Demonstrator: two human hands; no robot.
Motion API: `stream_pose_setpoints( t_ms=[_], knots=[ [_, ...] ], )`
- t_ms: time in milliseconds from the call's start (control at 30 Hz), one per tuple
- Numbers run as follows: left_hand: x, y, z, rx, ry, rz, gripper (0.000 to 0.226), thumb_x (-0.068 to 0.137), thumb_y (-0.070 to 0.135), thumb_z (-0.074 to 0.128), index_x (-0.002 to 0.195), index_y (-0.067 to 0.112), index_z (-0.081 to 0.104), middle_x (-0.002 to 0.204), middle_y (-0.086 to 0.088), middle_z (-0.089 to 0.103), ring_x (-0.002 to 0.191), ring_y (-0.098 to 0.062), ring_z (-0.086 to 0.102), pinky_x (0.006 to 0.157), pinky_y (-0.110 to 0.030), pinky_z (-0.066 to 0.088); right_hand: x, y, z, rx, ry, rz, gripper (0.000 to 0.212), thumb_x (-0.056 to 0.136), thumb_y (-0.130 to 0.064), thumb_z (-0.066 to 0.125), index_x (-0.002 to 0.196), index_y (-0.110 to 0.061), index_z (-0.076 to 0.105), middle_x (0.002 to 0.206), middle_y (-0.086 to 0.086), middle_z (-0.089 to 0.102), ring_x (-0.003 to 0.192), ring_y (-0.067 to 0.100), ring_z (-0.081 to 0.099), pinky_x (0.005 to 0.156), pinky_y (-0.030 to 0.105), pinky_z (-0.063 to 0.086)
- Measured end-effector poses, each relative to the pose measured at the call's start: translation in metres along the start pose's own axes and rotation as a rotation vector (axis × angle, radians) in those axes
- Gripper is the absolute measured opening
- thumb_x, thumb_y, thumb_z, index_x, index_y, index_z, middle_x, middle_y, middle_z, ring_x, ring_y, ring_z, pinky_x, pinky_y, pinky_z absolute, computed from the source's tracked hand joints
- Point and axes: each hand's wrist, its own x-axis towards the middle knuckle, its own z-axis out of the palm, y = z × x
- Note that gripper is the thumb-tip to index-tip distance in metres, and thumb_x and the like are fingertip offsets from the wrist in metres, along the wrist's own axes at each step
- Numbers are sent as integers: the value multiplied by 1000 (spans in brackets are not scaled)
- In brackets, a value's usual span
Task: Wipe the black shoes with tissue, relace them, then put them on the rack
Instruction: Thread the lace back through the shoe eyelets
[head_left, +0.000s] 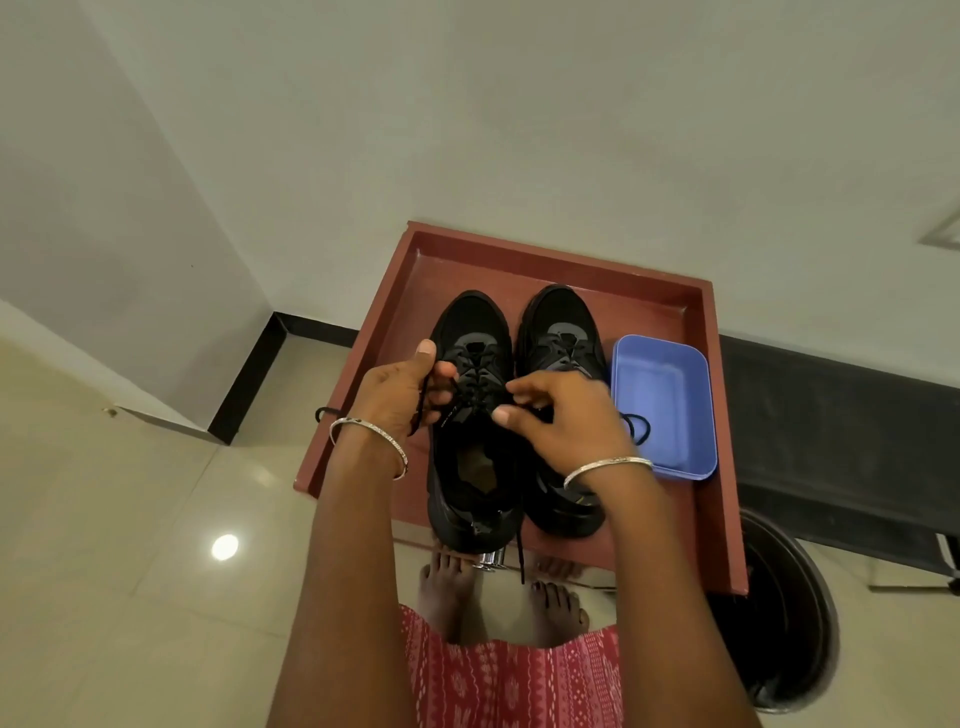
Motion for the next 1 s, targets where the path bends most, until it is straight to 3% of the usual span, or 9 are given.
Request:
stream_pose_setpoints(
  t_ms=[67, 167, 267, 433, 500, 600, 700, 833, 1000],
  knots=[
    [0, 0, -3, 32, 10, 18, 38, 97, 42, 58, 72, 16, 72, 69, 2, 67, 52, -8, 46, 53, -23, 36, 7, -3, 10, -149, -39, 22, 34, 87, -44, 72, 116, -25, 73, 106, -5, 74, 110, 17, 63, 102, 40, 45],
    [3, 1, -8, 48, 12, 22, 40, 95, 44, 60, 70, 16, 71, 64, 3, 65, 51, -8, 41, 49, -21, 32, 7, 2, 0, -95, -46, 35, 27, 90, -48, 68, 82, -25, 79, 67, -6, 66, 74, 12, 61, 84, 34, 47],
    [3, 2, -8, -20, -26, 12, 41, 92, 46, 62, 63, 18, 70, 72, -2, 66, 59, -9, 52, 54, -22, 41, -3, 5, -13, 332, -59, 34, 37, 94, -47, 64, 71, -21, 77, 55, 6, 57, 55, 10, 50, 66, 26, 43],
    [-5, 4, 4, -130, -130, 24, 31, 98, 37, 56, 82, 15, 70, 104, -5, 76, 97, -17, 71, 85, -30, 55, 10, -14, 13, 1117, 121, 119, 38, 102, -30, 53, 72, -12, 69, 85, 1, 76, 86, 6, 70, 82, 19, 51],
    [-7, 3, 10, -210, -127, 12, 29, 102, 28, 51, 87, 11, 69, 96, -7, 77, 91, -18, 73, 79, -27, 58, 15, -21, 29, 1400, 103, 199, 36, 106, -26, 47, 78, -10, 64, 86, 9, 74, 84, 17, 72, 80, 24, 56],
    [-4, 2, 19, -385, -25, -64, 31, 105, 20, 45, 82, 8, 63, 73, -6, 71, 66, -15, 70, 65, -23, 59, 25, -15, 39, 1608, 192, 388, 35, 108, -24, 42, 80, -9, 56, 66, 6, 58, 59, 18, 61, 79, 33, 56],
    [4, -1, 25, -547, 39, -159, 36, 106, 17, 40, 74, 11, 54, 58, -1, 56, 45, -11, 54, 64, -25, 52, 30, -10, 41, 1673, 286, 468, 37, 109, -23, 38, 78, -9, 50, 58, 2, 39, 47, 12, 38, 71, 33, 56],
    [8, -7, 30, -607, 70, -128, 39, 108, 19, 35, 72, 14, 49, 50, 3, 49, 38, -8, 41, 60, -24, 43, 32, -20, 51, 1601, 416, 451, 39, 109, -22, 39, 75, -9, 52, 53, -1, 36, 41, 8, 32, 56, 27, 45],
    [3, -7, 17, -114, -47, 83, 32, 105, 7, 40, 92, 11, 69, 79, -2, 68, 68, -10, 60, 75, -23, 54, 33, -24, 53, 1472, 362, 387, 33, 108, -13, 39, 88, -6, 65, 63, 1, 52, 51, 9, 44, 60, 24, 48]
  ],
)
